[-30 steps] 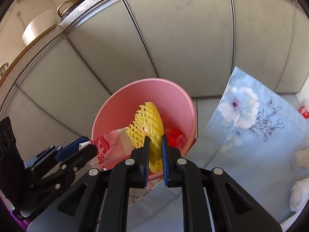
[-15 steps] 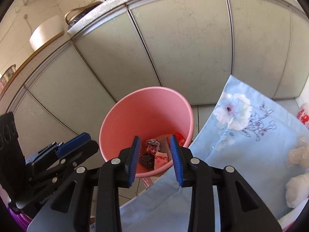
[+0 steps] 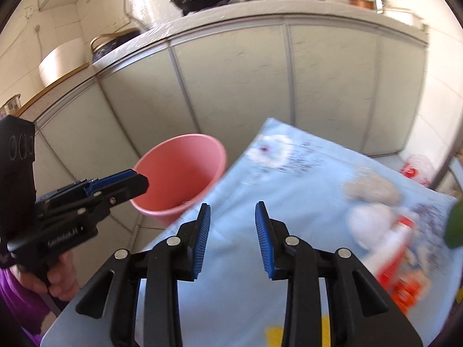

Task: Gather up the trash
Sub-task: 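Grasp the flat yellow foam net with the left tool while the right tool grasps a white plastic bag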

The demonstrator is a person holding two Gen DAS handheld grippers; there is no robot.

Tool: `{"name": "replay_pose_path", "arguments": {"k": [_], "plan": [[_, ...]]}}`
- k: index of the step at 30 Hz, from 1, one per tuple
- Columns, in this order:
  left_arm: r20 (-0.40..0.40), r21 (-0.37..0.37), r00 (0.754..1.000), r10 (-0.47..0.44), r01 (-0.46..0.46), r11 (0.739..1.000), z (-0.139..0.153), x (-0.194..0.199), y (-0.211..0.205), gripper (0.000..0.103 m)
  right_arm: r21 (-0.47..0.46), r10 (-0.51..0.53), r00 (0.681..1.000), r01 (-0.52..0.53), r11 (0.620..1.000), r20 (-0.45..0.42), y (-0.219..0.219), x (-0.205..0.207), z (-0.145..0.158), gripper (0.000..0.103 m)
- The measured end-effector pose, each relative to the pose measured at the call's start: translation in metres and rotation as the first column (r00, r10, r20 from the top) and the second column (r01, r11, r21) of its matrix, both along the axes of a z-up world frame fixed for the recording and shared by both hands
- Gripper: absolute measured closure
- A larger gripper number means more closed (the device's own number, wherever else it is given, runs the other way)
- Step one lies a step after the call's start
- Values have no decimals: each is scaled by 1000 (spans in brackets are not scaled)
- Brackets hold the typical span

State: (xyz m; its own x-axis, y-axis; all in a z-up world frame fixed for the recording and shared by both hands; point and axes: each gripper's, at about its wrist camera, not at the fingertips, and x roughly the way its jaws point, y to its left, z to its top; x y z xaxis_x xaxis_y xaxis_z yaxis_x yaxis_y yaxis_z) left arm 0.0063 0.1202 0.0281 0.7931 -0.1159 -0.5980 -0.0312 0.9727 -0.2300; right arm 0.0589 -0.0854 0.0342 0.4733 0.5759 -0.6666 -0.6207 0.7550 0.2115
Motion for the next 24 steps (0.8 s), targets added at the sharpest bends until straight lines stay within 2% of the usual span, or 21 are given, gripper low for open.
{"name": "replay_pose_path", "arguments": {"k": [4,7,11,15,17,19,24], "plan": [[-9,7,993,-115,115,993,1,-1,-30,73,5,-94,996,94,996,9,-58,-9,0,70],[-34,7,973,-227,227,974,-2,1,-59,73,-13,-179,984,180,984,7,-98,-14,-4,70],[-97,-20,926,-364,364,931,-18,8,-99,73,-11,-271,962,271,962,2,-146,-20,-12,70],[-199,-42,858,-472,474,879,-44,15,-141,71,3,-354,935,354,935,-24,-187,-26,-23,70],[-247,-27,831,-499,509,860,-58,18,-159,71,5,-379,924,380,925,-41,-201,-27,-31,70],[-299,-7,812,-501,523,852,-71,26,-172,71,7,-393,918,394,919,-50,-209,-30,-36,70],[-380,48,785,-490,546,837,-93,34,-190,71,7,-408,909,410,912,-84,-224,-30,-49,70]]}}
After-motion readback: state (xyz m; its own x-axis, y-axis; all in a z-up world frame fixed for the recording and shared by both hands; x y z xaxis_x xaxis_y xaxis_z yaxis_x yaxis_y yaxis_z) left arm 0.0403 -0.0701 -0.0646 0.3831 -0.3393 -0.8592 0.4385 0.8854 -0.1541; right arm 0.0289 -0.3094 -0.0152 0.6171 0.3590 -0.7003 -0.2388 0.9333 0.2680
